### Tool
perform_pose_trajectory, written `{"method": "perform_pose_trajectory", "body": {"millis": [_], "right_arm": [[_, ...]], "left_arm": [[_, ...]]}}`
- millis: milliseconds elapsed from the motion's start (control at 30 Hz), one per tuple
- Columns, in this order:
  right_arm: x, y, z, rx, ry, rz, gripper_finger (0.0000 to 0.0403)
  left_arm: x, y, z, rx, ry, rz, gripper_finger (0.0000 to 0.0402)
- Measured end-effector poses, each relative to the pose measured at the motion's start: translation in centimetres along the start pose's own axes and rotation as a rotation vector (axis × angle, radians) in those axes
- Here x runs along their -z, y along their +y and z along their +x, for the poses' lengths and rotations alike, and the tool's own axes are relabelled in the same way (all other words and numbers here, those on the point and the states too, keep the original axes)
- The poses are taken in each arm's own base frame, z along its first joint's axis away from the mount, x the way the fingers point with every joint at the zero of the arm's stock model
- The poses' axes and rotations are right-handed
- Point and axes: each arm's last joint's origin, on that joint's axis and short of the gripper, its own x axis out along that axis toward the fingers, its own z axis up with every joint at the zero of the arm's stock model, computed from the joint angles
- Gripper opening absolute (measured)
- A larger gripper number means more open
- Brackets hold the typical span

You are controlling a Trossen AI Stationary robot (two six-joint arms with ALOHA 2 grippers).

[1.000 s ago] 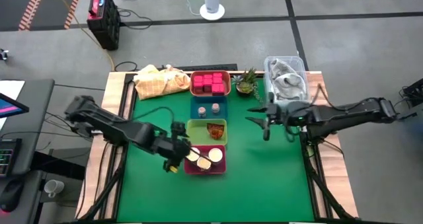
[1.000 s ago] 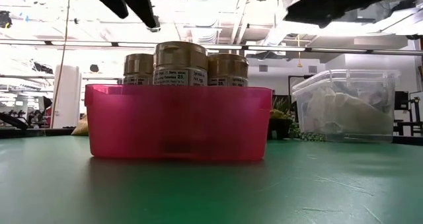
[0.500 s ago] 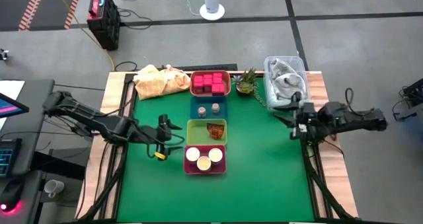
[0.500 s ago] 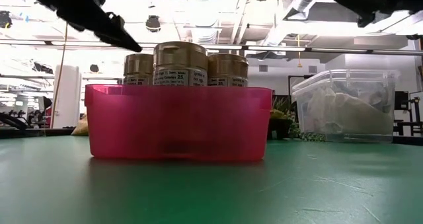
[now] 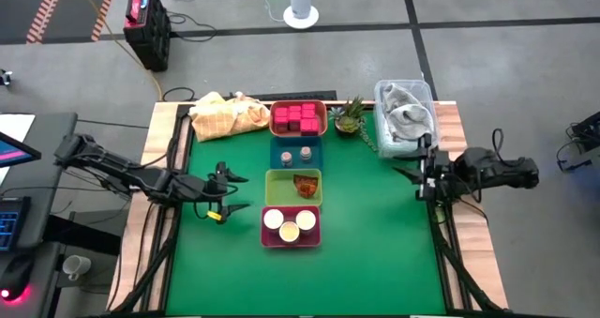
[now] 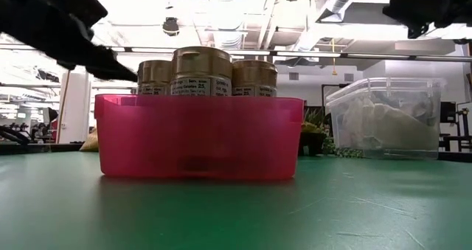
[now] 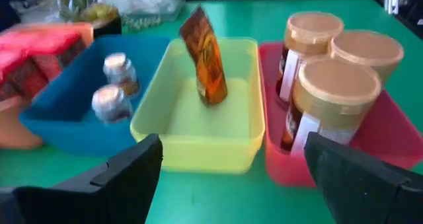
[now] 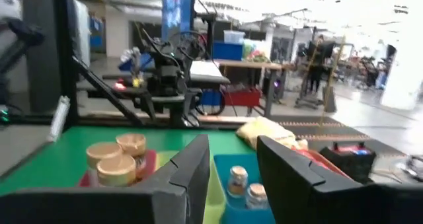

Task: Sort spices by type
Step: Return to home position

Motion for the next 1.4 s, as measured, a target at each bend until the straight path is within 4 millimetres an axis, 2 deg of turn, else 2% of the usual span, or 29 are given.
{"method": "perform_pose_trajectory", "body": {"millis": [100,200,400,667,900,1167,1400], "right_arm": [[0.3,0.0,0.0,0.012,0.033,0.001,0.0158],[0.9,0.0,0.0,0.018,0.087,0.078,0.0158],[1.9,0.1,-0.1,0.022,0.188,0.185,0.0158],[2.4,0.1,-0.3,0.035,0.244,0.294,0.0158],[2.5,0.1,-0.3,0.033,0.247,0.286,0.0158],[2.4,0.1,-0.3,0.033,0.246,0.287,0.0158],[2.4,0.1,-0.3,0.033,0.245,0.287,0.0158]], "left_arm": [[1.1,0.2,-0.2,-0.003,-0.01,-0.021,0.0351],[1.9,0.4,-0.5,-0.004,-0.008,-0.024,0.0351],[2.0,0.6,-0.8,-0.009,-0.035,-0.022,0.0351],[2.2,0.6,-0.9,-0.011,-0.018,0.08,0.0351],[2.4,0.8,-1.4,0.019,-0.027,0.086,0.0349],[4.6,1.3,-2.3,0.049,-0.12,0.031,0.0323],[4.4,1.6,-3.1,0.078,-0.214,0.011,0.0315]]}}
